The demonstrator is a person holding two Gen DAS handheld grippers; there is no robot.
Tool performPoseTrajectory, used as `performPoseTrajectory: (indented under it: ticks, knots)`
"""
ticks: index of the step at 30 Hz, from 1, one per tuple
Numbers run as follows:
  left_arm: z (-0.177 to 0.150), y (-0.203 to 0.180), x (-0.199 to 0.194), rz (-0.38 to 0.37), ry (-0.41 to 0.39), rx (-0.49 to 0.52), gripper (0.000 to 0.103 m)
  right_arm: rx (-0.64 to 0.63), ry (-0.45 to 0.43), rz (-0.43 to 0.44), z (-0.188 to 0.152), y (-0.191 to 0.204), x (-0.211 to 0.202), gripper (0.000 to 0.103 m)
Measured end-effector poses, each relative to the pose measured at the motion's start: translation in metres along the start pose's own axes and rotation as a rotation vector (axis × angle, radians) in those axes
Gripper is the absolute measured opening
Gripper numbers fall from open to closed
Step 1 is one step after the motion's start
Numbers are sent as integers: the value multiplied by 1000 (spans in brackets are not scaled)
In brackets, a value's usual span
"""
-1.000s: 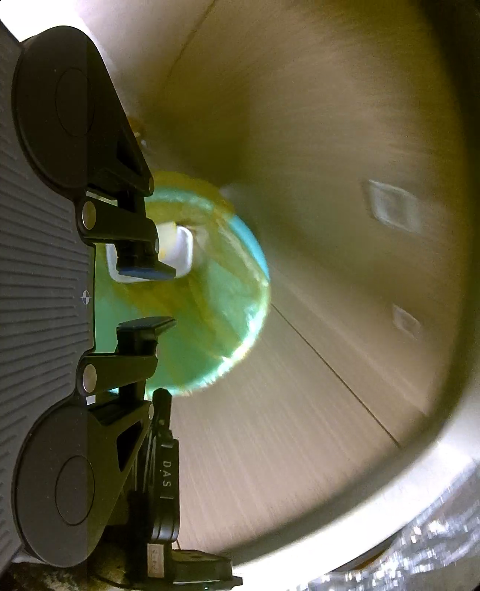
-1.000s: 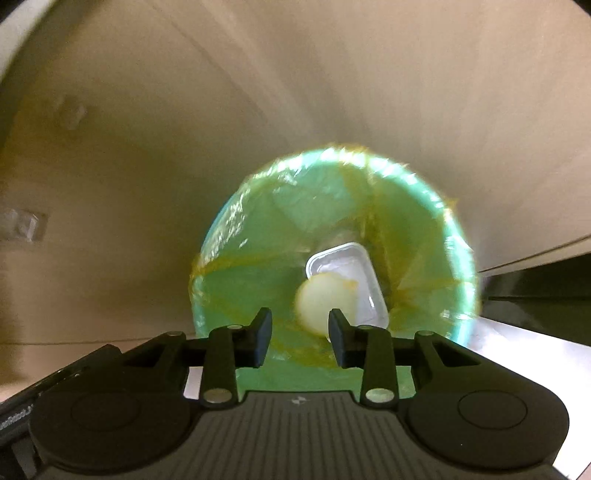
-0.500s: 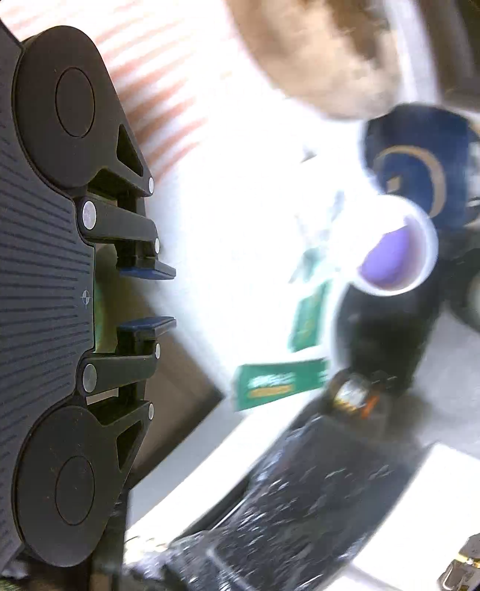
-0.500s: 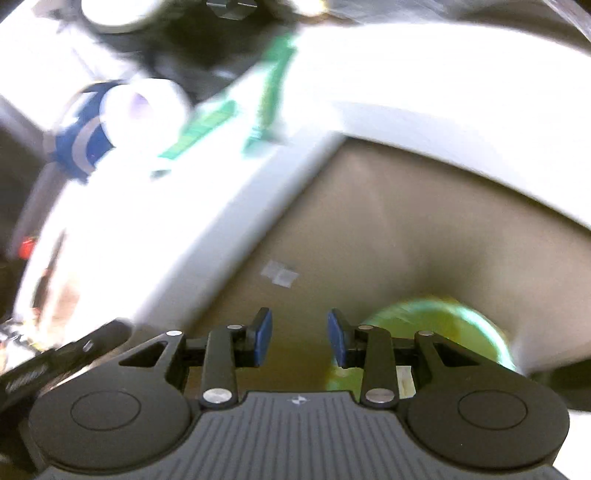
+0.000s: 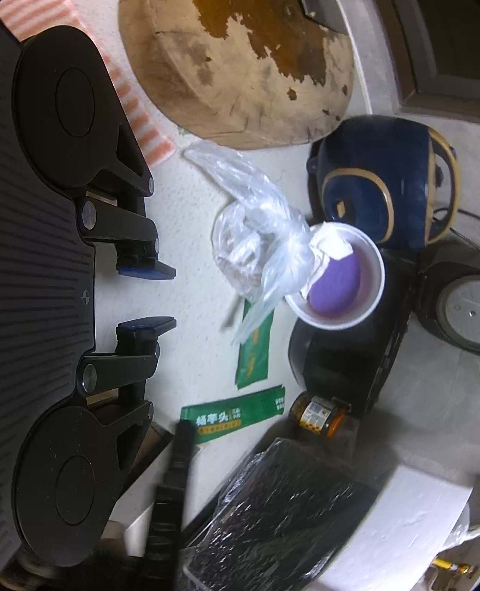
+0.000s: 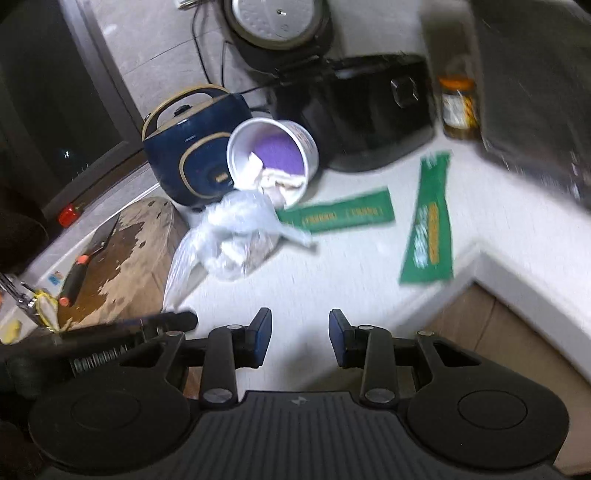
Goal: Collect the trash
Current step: 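Raise both open tools out of the cabinet back to the counter, then grasp the rim of the white cup with purple sponge using the right tool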
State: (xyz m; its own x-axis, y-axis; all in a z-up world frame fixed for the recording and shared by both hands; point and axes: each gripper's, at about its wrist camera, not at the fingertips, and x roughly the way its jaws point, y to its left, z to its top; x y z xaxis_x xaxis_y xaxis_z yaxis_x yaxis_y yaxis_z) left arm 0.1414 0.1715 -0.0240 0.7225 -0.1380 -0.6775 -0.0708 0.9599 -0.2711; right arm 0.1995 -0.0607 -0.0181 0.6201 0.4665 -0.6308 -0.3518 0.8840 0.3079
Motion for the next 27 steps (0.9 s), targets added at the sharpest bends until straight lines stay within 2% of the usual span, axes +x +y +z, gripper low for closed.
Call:
performPoseTrajectory:
  ticks: [4, 7, 10, 13, 16, 18, 19, 20, 24, 27]
  knots:
    - [1, 36, 4, -57, -18, -60, 25, -151, -27, -58, 40, 36, 35, 34]
    - [1, 60, 1, -146, -63, -96, 25, -219, -45, -112, 81, 52, 72, 34]
    - [1, 77, 1, -211, -81, -143, 25, -247, -34, -171, 122, 58, 116, 34]
    - [-1, 84, 4, -272, -87, -186, 25, -237, 8, -236, 150, 56, 165, 33]
    - [-9, 84, 9, -315, -71, -194, 25, -221, -4, -329, 170, 50, 207, 32]
    - [-13, 82, 15, -300, -41, -192, 25, -196, 17, -311, 179, 43, 228, 27]
    - [-14, 82, 17, -284, -36, -198, 25, -181, 43, -286, 182, 41, 234, 11]
    - [-15, 82, 18, -267, -37, -209, 25, -177, 65, -255, 183, 42, 237, 9]
    - [-11, 77, 18, -176, -72, -244, 25, -249, 27, -250, 181, 43, 209, 11]
    - [-2, 62, 14, -122, -102, -263, 25, -212, -1, -224, 180, 24, 172, 11]
